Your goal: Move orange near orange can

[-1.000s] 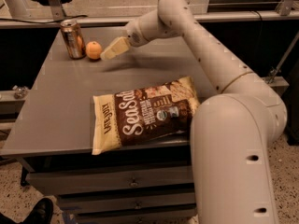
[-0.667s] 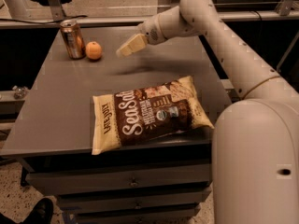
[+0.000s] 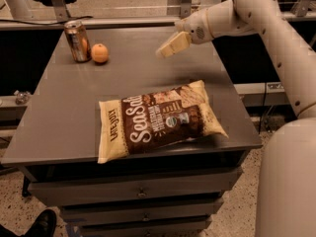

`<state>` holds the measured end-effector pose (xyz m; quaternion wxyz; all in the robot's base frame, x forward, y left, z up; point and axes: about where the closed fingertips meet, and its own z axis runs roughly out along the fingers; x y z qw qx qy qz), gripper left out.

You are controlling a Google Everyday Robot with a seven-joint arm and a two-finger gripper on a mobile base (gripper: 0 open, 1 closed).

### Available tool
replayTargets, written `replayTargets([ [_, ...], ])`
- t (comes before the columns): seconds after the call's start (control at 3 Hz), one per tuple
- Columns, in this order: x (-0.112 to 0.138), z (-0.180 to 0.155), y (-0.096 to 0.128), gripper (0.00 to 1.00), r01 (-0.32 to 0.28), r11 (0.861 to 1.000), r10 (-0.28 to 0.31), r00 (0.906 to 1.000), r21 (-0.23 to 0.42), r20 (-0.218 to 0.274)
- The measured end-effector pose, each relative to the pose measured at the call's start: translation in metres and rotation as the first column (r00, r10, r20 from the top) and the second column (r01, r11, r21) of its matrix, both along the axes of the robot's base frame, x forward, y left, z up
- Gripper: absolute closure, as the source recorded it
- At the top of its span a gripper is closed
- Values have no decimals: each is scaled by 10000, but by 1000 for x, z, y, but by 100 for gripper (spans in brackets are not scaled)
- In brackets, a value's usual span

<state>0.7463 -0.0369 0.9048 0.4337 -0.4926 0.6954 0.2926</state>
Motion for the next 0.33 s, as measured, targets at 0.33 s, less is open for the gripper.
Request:
replayTargets([
  [0.33, -2, 0, -4, 0, -18, 10000, 18, 10000, -11, -4],
])
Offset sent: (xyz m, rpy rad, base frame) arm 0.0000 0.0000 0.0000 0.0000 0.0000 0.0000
